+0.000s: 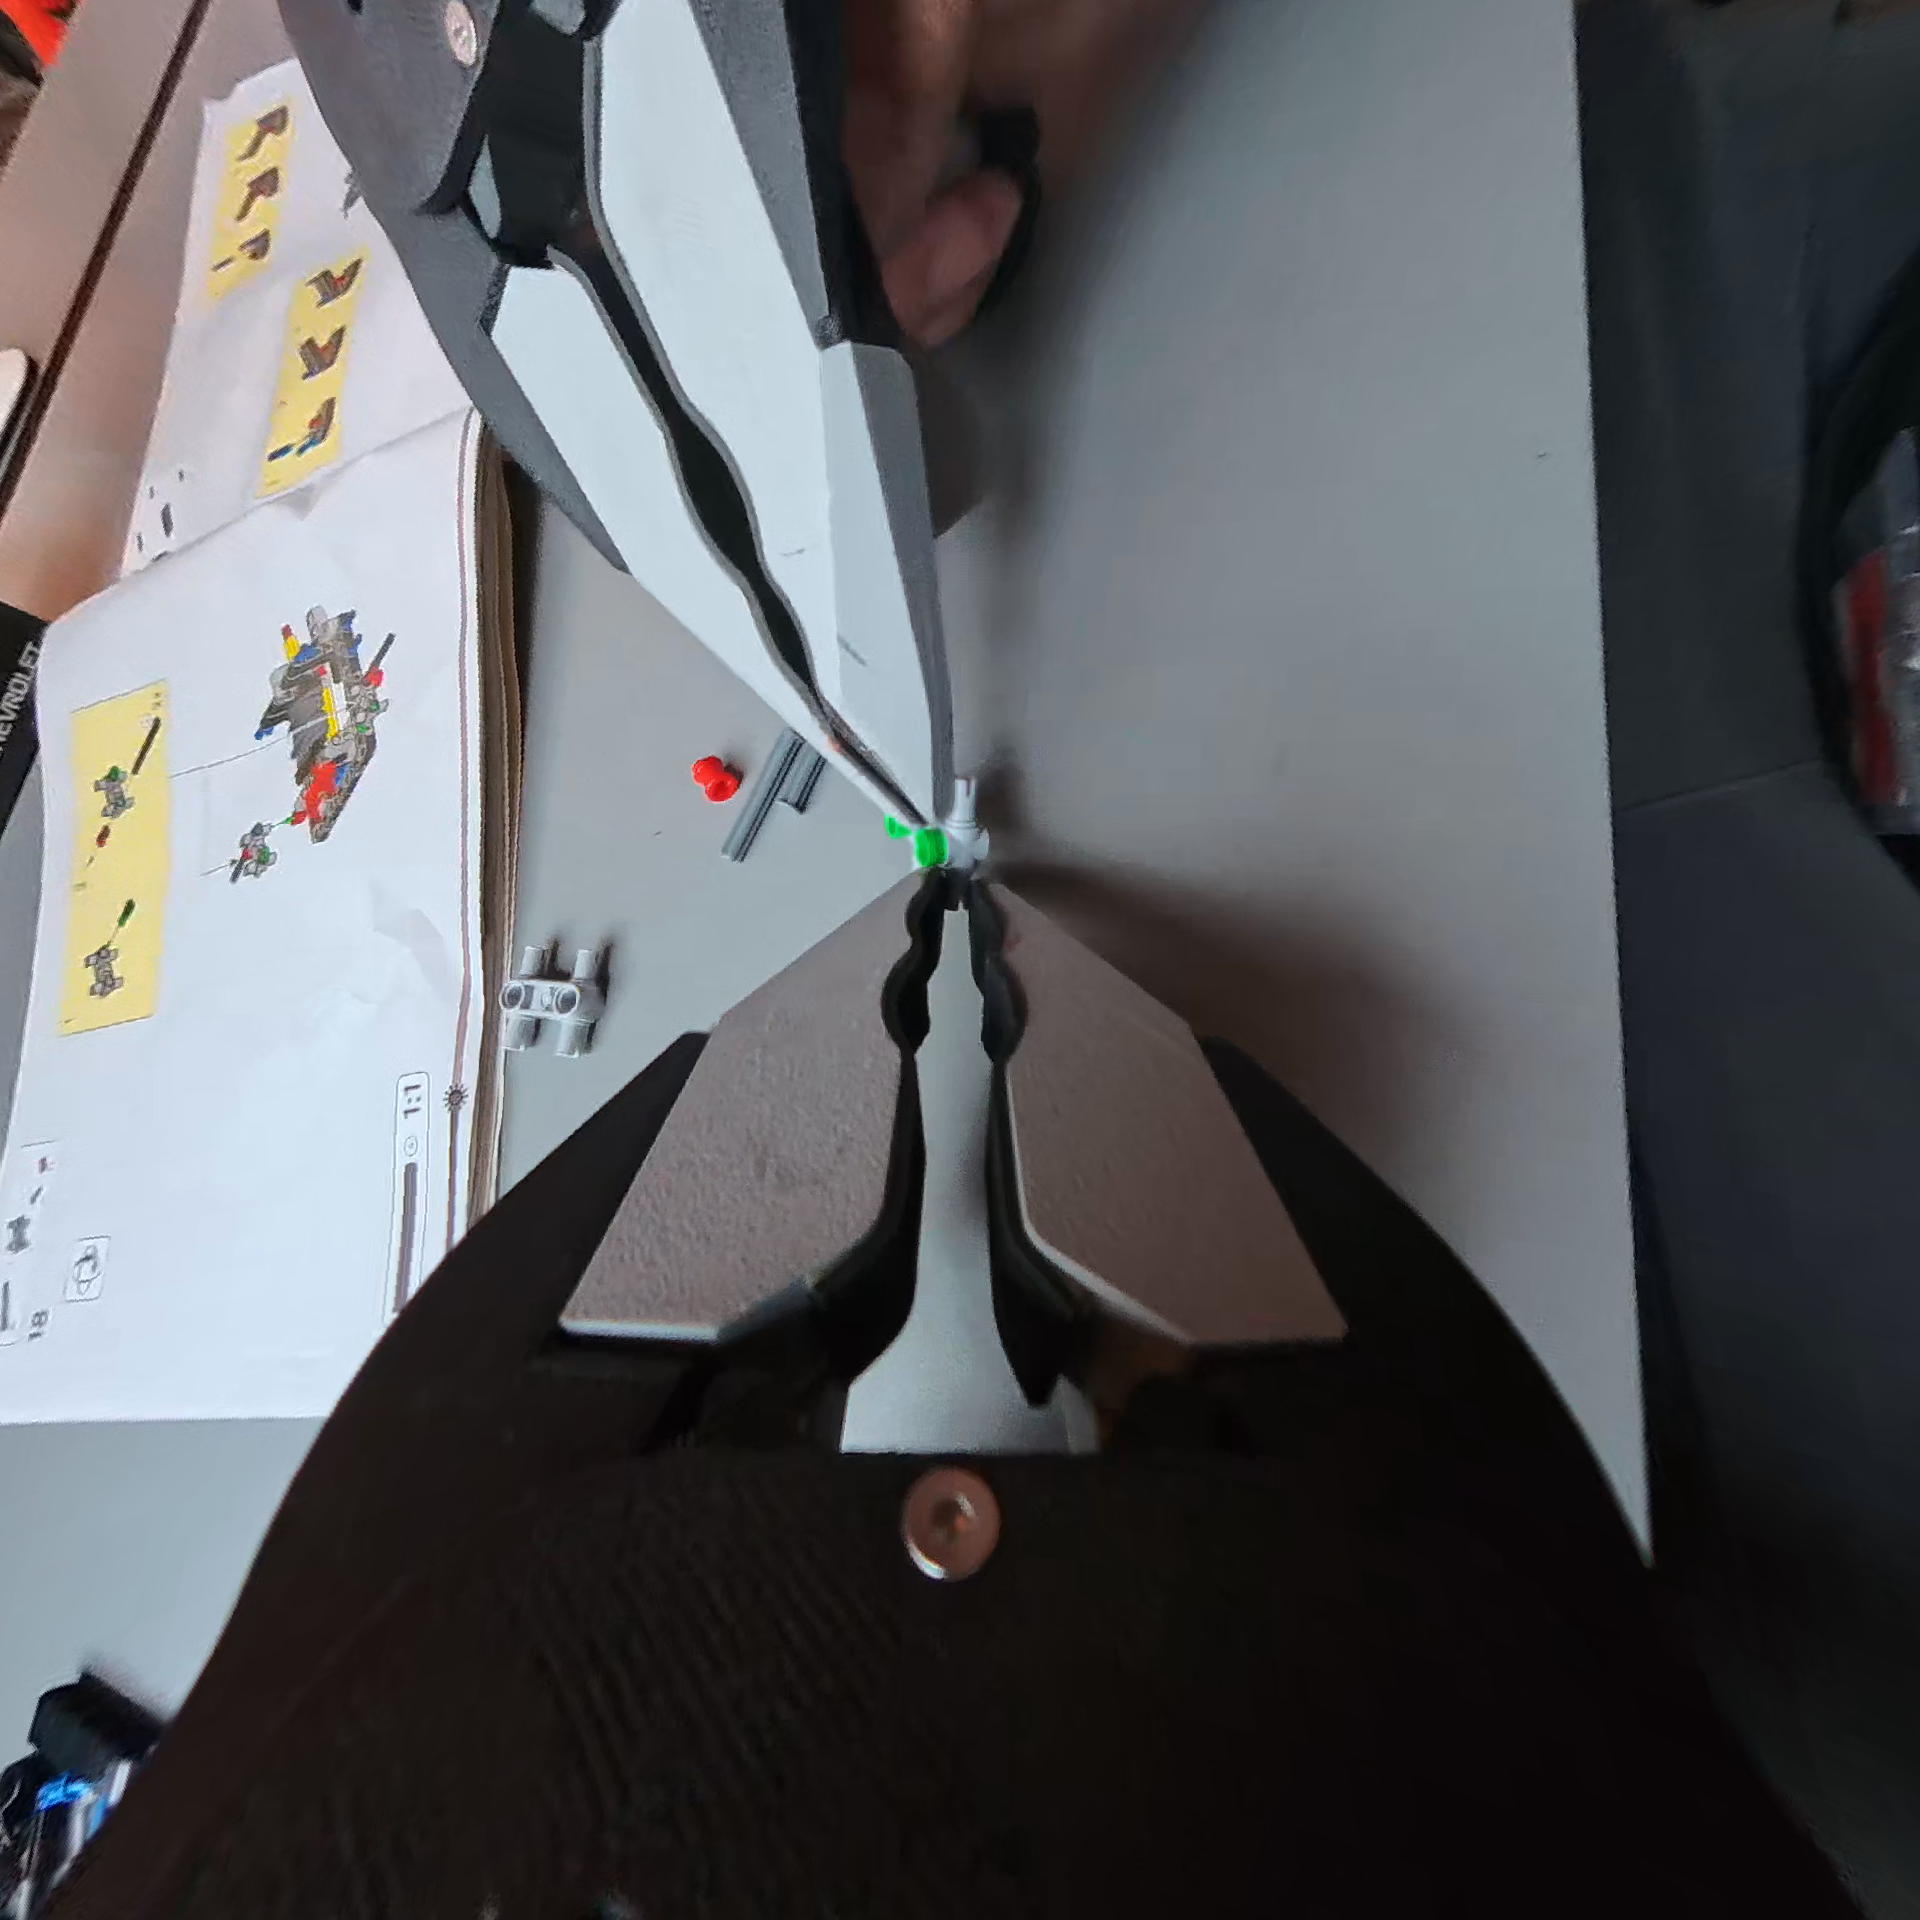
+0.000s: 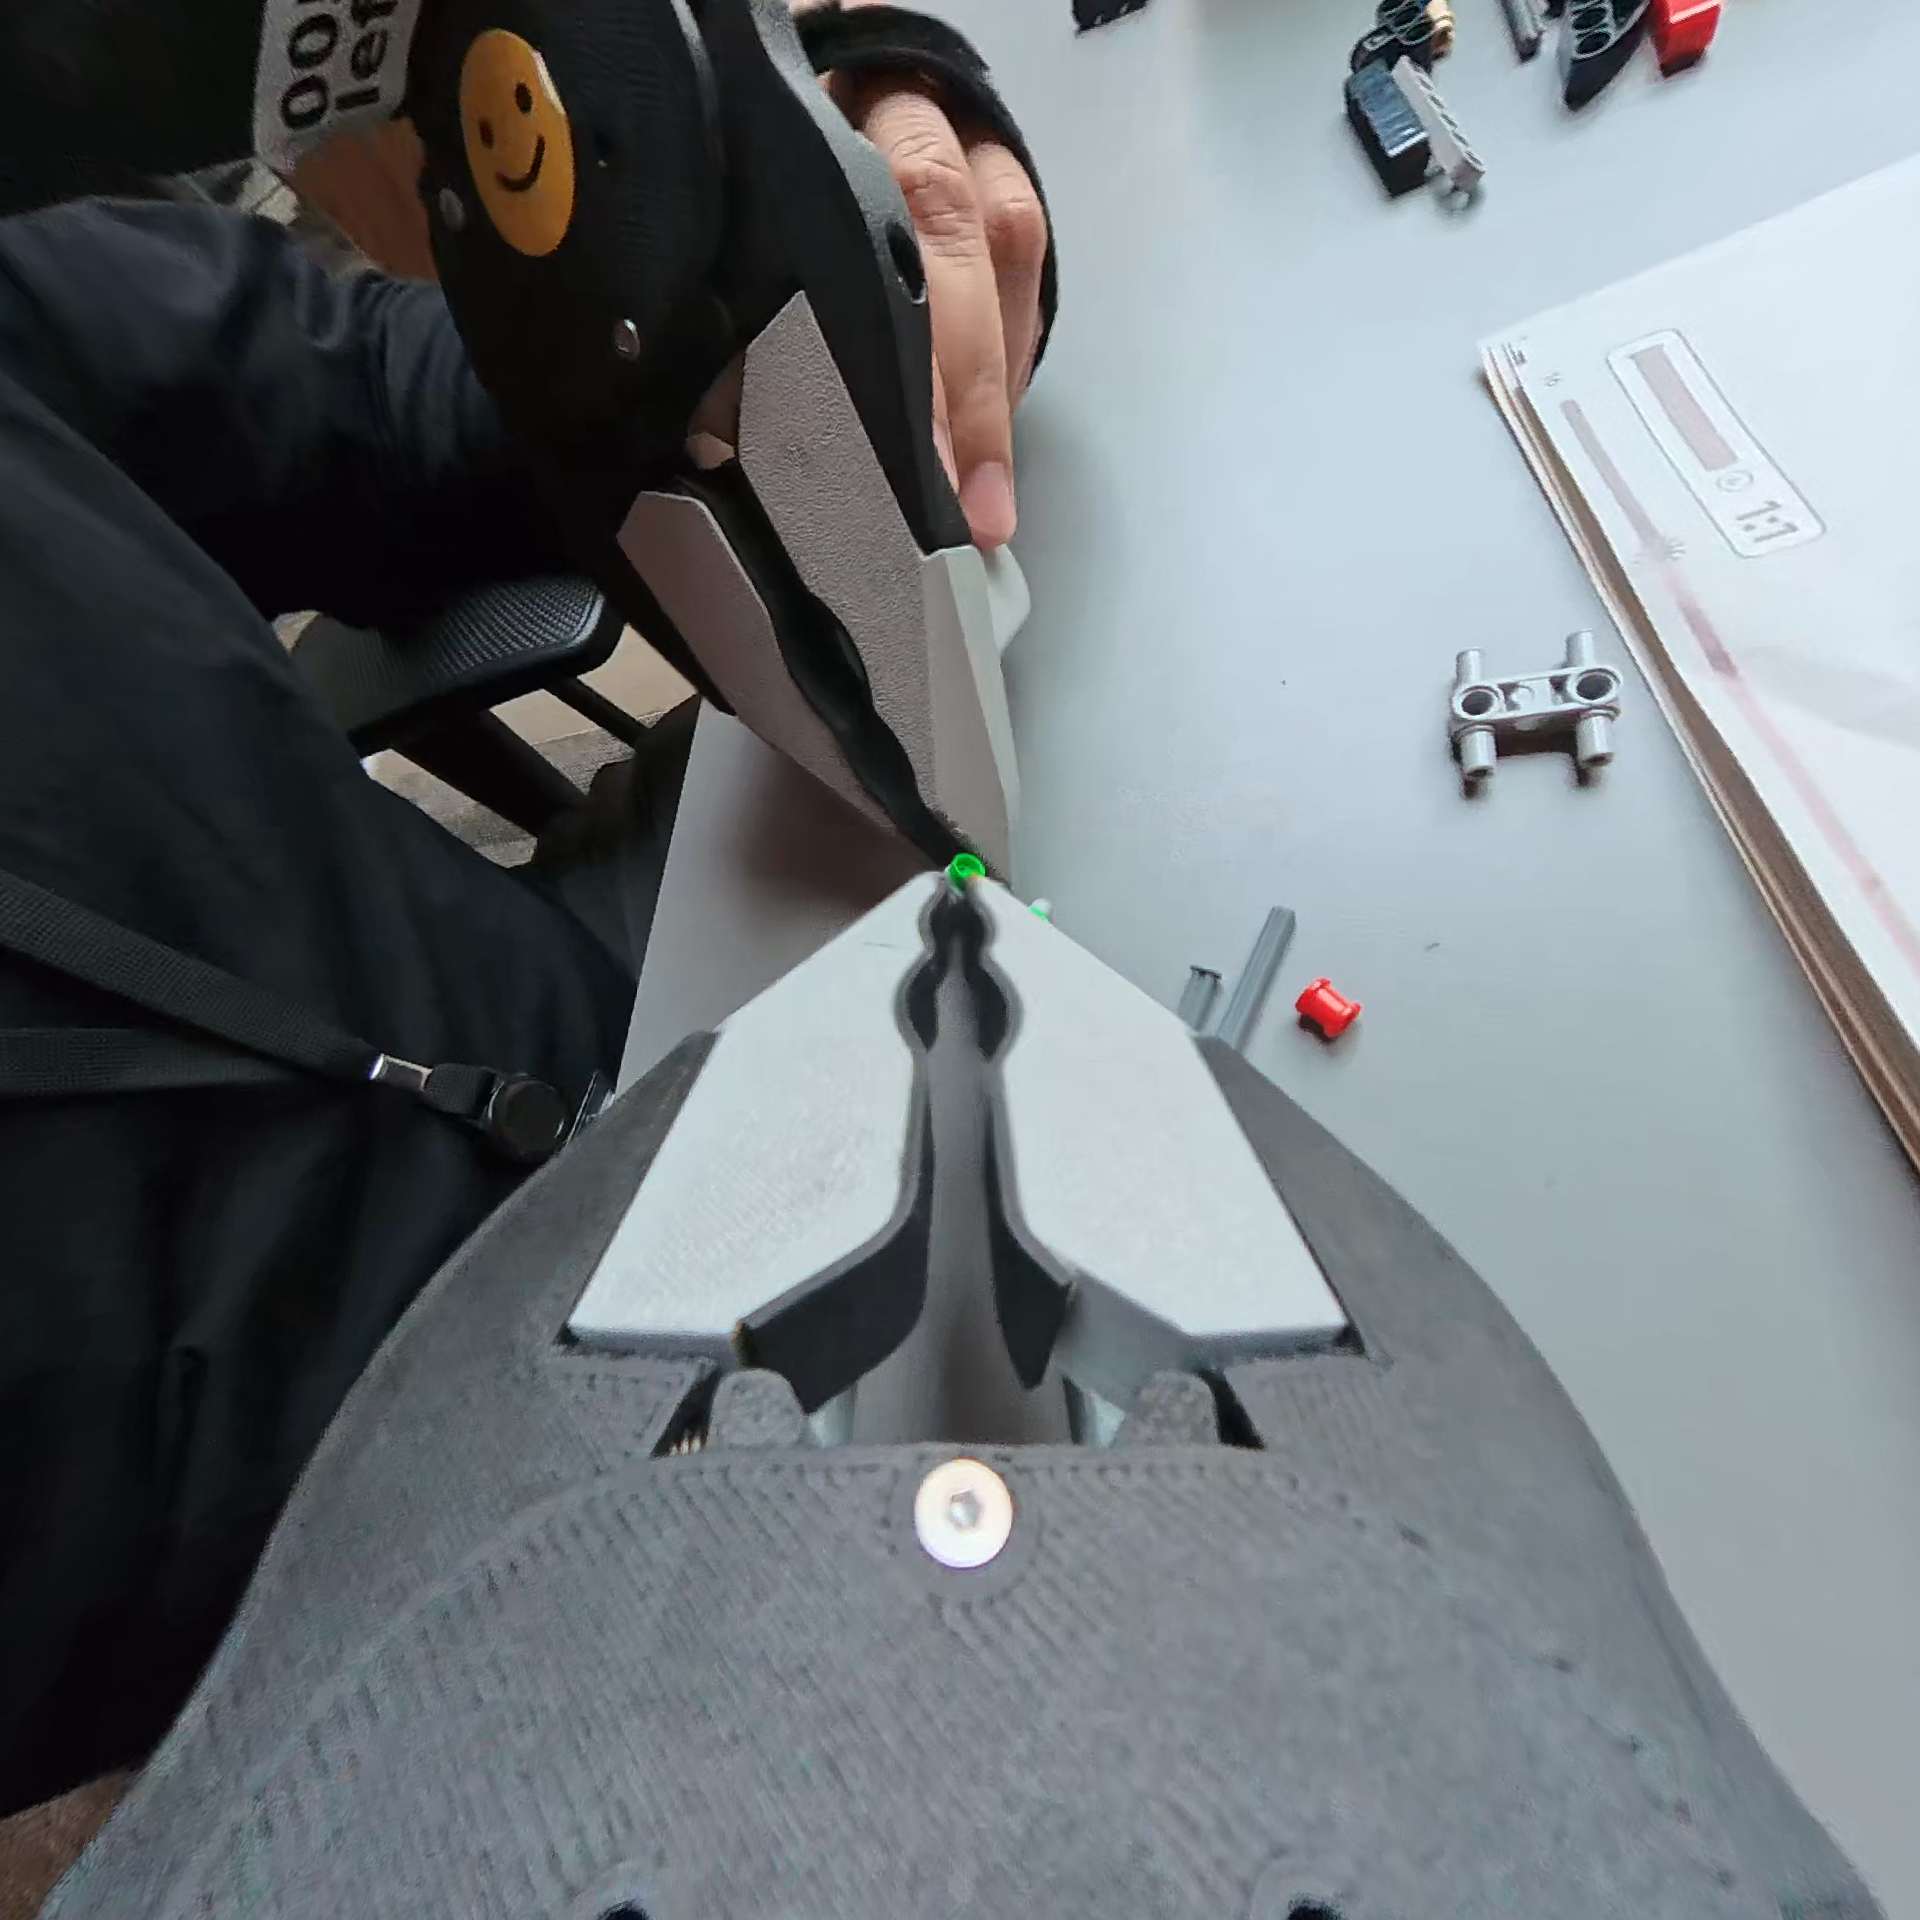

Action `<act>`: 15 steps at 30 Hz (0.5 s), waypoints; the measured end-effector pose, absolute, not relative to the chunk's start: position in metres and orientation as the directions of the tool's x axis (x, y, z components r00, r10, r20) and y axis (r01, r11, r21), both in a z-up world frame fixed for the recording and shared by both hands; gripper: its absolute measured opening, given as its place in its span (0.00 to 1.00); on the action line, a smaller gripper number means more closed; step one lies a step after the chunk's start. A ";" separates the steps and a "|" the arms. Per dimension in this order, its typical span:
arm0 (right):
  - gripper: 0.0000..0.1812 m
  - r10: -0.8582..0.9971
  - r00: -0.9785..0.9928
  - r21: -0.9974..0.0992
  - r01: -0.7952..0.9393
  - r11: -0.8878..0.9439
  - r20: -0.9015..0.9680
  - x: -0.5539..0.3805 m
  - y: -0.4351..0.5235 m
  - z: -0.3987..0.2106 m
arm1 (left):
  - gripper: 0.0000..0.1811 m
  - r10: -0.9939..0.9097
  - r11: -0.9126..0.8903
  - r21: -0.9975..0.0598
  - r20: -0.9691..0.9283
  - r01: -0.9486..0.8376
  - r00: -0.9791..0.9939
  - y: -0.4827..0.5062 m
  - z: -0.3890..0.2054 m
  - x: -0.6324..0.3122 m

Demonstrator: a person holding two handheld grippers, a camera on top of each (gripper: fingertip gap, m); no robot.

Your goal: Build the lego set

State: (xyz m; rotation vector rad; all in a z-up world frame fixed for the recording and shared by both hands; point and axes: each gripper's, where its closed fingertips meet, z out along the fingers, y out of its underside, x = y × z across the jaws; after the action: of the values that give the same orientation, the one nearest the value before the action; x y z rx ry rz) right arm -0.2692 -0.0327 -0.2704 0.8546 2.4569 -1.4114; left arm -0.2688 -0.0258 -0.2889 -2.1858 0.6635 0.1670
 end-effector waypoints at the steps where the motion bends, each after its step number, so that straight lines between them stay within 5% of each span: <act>1: 0.07 0.398 -0.817 -0.733 0.562 0.384 -0.419 -0.269 -0.033 -0.271 | 0.02 -0.399 -0.519 -0.681 -0.340 -0.516 0.851 -0.025 -0.289 -0.269; 15: 0.02 0.440 -0.753 -0.704 0.639 0.310 -0.489 -0.277 -0.033 -0.274 | 0.01 -0.371 -0.532 -0.660 -0.383 -0.531 0.846 -0.022 -0.290 -0.274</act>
State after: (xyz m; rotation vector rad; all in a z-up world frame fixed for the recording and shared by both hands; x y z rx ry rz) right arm -0.2765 -0.0328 -0.2739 0.9920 2.3687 -1.4205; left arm -0.2745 -0.0222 -0.2899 -2.1911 0.6536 0.2477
